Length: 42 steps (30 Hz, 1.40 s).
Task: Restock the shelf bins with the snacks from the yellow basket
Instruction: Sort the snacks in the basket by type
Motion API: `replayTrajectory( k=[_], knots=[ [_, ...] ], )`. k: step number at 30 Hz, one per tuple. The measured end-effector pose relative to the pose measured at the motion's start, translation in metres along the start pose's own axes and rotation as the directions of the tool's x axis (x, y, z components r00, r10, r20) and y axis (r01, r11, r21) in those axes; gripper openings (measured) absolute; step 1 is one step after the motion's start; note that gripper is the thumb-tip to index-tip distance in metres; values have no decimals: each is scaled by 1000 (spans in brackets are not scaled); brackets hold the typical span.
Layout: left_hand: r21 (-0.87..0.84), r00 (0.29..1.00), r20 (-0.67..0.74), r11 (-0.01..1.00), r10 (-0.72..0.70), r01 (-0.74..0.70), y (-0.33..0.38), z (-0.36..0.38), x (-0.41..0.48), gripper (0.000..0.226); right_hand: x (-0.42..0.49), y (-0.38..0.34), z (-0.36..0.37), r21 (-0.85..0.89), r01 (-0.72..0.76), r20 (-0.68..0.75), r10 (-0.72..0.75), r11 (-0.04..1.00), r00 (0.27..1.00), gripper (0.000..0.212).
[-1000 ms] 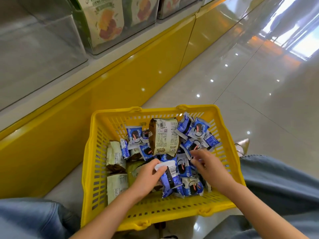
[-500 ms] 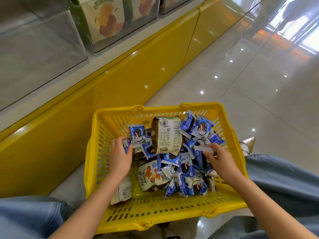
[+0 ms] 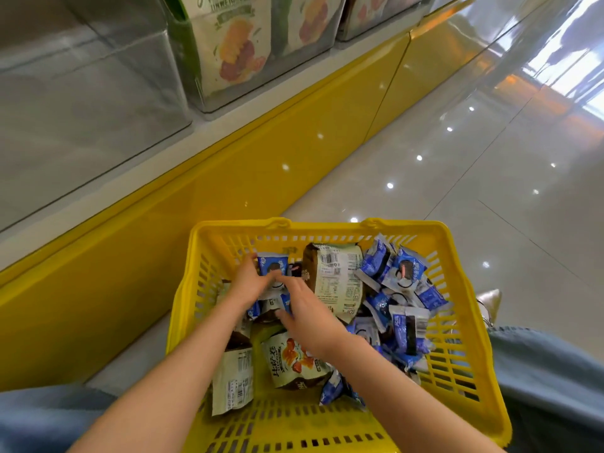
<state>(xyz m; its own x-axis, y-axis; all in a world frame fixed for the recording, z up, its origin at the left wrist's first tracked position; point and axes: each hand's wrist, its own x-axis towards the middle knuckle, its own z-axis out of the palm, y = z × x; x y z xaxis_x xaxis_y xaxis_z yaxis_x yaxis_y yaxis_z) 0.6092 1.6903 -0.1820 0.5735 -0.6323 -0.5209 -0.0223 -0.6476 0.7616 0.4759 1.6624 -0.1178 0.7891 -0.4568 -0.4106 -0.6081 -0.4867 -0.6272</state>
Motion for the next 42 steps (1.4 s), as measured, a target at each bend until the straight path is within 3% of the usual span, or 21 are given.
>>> replayTrajectory(
  k=[3,9,12,16,18,21,23,25,27,29,32,34,37,42],
  knots=[
    [6,999,-44,1000,-25,25,0,2,4,62,14,15,9,-185,-88,41,97,979,994,64],
    [-4,994,-51,995,97,-97,-7,-19,-8,29,16,49,11,-418,-148,63,191,896,980,73],
    [-23,981,-135,989,138,-143,-6,-33,-26,36,21,46,21,-485,-152,12,180,861,984,72],
    [-137,971,-180,973,160,-186,-6,-43,-53,22,20,40,25,-556,-98,-59,78,826,995,55],
    [-184,972,-189,967,141,-176,-8,-46,-63,21,15,35,25,-501,-80,-116,25,862,993,55],
    [-196,965,-238,967,114,-162,-13,-48,-78,15,-3,17,20,-63,-159,-311,132,985,941,62],
    [-267,975,-214,957,53,-111,-16,-48,-89,8,-15,1,17,269,-154,-297,234,951,926,66],
    [-433,998,-59,901,-10,-16,-17,-45,-101,23,-21,-12,20,419,-111,-254,233,901,939,61],
    [-592,993,118,800,-28,93,-17,-43,-112,45,-25,-26,27,439,-60,-249,186,897,951,42],
    [-605,984,177,789,5,105,-18,-45,-122,51,-27,-40,36,358,-17,-234,108,934,966,33],
    [-563,998,61,826,28,11,-22,-58,-130,38,-30,-50,47,217,92,-213,-45,972,976,34],
    [-585,999,-40,810,25,-44,-24,-71,-131,35,-22,-47,45,187,115,-258,-64,975,964,32],
    [-551,995,-83,830,52,-89,-22,-86,-137,28,6,-27,41,177,16,-275,34,984,961,30],
    [-505,987,-139,852,78,-138,-23,-106,-138,29,50,-2,61,90,-254,-59,260,963,964,44]
  ],
)
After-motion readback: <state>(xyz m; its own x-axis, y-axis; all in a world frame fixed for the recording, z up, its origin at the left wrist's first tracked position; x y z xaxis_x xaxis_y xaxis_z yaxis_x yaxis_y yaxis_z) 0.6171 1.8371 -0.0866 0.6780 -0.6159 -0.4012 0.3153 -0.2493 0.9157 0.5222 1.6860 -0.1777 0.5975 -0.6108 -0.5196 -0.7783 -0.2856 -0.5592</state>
